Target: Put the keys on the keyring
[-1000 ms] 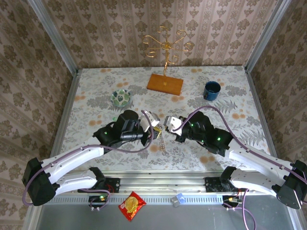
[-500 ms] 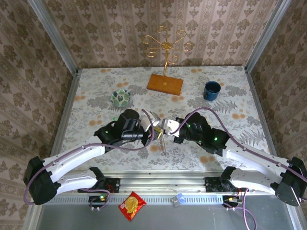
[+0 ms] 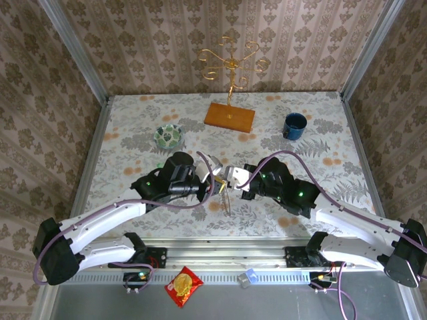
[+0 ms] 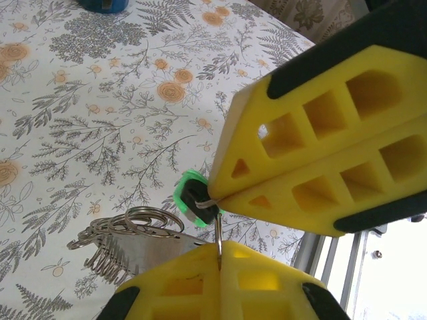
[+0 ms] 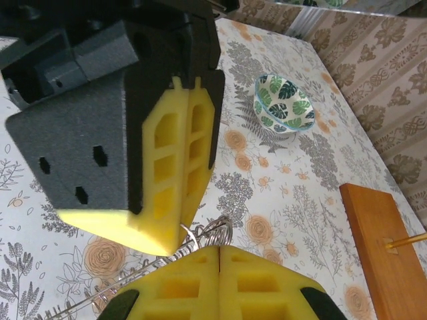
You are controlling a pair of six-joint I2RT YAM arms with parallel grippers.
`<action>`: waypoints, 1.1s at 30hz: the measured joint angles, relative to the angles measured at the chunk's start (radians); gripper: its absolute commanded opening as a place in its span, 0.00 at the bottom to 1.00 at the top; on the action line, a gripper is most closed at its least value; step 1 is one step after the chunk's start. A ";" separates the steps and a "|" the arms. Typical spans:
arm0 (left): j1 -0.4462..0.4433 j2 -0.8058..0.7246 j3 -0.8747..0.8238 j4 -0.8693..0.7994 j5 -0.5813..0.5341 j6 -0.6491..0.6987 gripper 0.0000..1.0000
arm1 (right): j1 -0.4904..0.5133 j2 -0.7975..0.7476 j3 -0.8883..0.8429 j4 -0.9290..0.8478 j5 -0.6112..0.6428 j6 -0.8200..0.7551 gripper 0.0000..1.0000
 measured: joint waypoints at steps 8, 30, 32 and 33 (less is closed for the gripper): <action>0.001 0.000 0.000 -0.001 0.000 0.000 0.00 | 0.011 0.000 0.000 -0.011 0.002 -0.008 0.00; 0.008 0.006 0.000 -0.007 -0.007 0.000 0.00 | 0.018 -0.014 -0.011 -0.017 0.026 -0.011 0.00; 0.008 0.006 0.000 -0.007 -0.006 -0.001 0.00 | 0.018 -0.014 -0.011 -0.016 0.027 -0.011 0.00; 0.008 0.006 0.000 -0.007 -0.006 -0.001 0.00 | 0.018 -0.014 -0.011 -0.016 0.034 -0.011 0.00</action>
